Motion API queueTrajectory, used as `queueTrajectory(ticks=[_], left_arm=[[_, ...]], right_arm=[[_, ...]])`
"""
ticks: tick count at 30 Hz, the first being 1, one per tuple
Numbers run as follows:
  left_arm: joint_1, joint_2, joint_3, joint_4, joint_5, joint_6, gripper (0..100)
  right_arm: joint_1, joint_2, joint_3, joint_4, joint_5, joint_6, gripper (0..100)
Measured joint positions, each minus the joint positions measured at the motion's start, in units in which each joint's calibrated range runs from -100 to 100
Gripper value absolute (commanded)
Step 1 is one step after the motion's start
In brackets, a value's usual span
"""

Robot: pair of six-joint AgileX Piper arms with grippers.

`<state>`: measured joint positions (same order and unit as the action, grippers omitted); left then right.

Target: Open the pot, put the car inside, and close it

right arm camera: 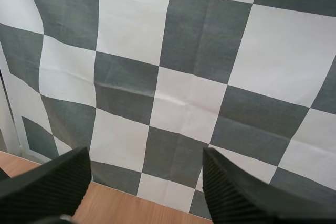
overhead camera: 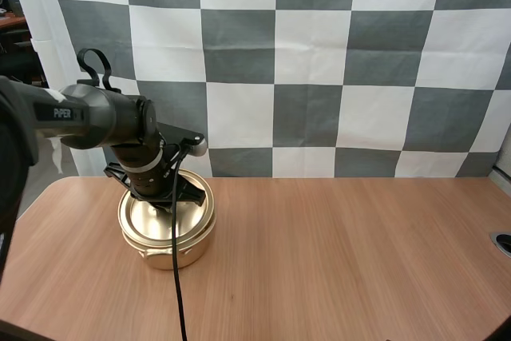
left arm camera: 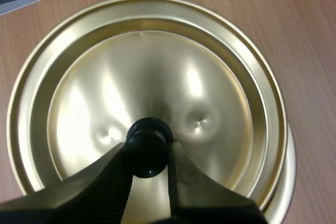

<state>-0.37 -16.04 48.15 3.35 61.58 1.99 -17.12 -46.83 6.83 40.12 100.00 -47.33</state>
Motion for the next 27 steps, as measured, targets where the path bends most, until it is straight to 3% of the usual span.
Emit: queueTrajectory(ticks=[13,16,21,25,27], left_arm=[[0.00,0.00,0.00,-1.00,2.35,0.27,0],[0.00,0.00,0.00,-2.47,2.74,1.97,6],[0.00,0.00,0.00,-3.35,3.08,2.09,42],[0.00,0.00,0.00,-3.35,3.08,3.05,95],[0.00,0.00,0.00,-3.35,3.29,3.90,100]], right_arm=[[0.00,0.00,0.00,0.14,0.00,0.00,100],[0.00,0.00,0.00,0.24,0.00,-0.08,100],[0.00,0.00,0.00,0.24,0.00,-1.01,100],[0.00,0.00,0.00,0.24,0.00,-1.01,100],[0.00,0.00,0.00,0.24,0.00,-1.01,100]])
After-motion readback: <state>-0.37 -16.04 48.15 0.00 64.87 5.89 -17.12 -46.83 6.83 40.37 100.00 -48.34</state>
